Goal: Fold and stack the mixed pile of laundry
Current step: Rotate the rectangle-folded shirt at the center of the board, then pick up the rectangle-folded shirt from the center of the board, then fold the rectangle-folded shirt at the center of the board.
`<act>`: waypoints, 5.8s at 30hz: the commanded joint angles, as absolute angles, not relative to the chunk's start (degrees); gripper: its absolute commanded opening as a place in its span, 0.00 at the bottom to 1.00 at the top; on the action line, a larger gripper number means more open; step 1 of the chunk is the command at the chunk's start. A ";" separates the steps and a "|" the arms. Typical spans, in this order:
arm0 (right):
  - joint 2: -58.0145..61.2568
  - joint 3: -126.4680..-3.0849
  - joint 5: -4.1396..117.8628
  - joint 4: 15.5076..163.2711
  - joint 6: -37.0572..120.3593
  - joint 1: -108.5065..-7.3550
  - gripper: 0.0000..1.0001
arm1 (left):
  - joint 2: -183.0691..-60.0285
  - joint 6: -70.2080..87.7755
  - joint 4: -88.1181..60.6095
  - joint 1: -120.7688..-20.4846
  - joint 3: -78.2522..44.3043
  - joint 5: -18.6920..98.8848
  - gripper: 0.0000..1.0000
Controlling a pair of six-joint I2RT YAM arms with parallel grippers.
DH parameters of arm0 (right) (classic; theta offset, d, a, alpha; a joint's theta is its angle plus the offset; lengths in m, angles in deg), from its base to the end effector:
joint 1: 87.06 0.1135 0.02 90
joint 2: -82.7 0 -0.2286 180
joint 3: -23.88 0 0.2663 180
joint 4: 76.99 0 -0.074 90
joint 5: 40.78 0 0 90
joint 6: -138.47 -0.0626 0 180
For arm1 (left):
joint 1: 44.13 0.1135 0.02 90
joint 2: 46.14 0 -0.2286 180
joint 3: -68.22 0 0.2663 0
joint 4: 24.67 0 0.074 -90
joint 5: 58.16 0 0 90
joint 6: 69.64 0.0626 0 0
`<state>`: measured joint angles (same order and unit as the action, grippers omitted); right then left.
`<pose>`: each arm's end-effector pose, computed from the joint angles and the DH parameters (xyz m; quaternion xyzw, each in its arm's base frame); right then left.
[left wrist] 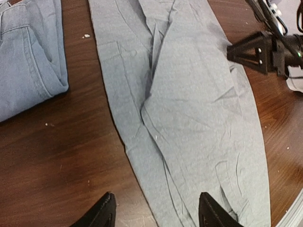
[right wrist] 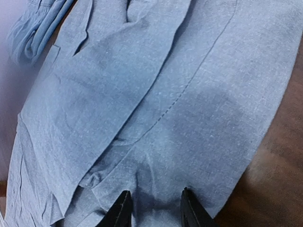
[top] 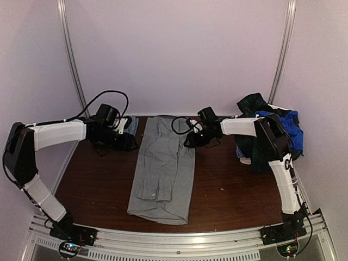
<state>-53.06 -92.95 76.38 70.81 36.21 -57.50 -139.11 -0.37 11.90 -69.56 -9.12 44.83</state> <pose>0.4357 0.2799 0.0856 -0.2151 0.8945 0.3223 0.2231 0.3290 -0.1720 0.1634 0.0752 0.9377 -0.2246 0.2541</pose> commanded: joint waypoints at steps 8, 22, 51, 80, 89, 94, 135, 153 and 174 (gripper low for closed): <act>-32.07 -76.51 82.80 71.51 33.65 -57.01 0.44 | -123.43 -9.96 7.15 -79.89 10.94 46.16 0.59; -7.35 -31.21 78.25 89.43 9.87 -38.60 0.43 | -109.04 -21.97 0.35 -82.33 32.28 52.02 0.52; -13.56 -27.11 78.79 102.23 0.34 -31.71 0.00 | -118.59 -27.68 -13.53 -90.64 34.13 52.27 0.00; -1.86 -34.38 73.35 90.43 14.66 -38.86 0.00 | -117.97 -21.32 -2.92 -91.43 17.24 44.90 0.00; -12.01 -48.04 79.09 87.08 23.08 -48.90 0.00 | -130.77 -13.17 -4.85 -82.88 5.18 46.68 0.00; -20.43 -56.55 81.78 86.98 25.92 -53.61 0.00 | -139.54 -10.19 -5.05 -79.25 -3.06 46.52 0.00; -15.42 -45.88 83.62 93.97 22.23 -54.50 0.00 | -137.20 -9.79 -3.33 -77.49 -1.19 46.45 0.00; -37.27 -62.35 85.79 99.10 23.30 -60.68 0.00 | -163.22 -7.41 -9.83 -72.27 -16.03 46.34 0.00; -12.25 -47.76 91.06 92.28 26.67 -56.67 0.40 | -140.02 -4.80 -6.82 -71.09 -6.48 54.65 0.66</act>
<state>-11.51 -54.07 86.52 93.36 26.25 -62.35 -142.30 -6.25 -5.30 -69.56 -12.66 49.64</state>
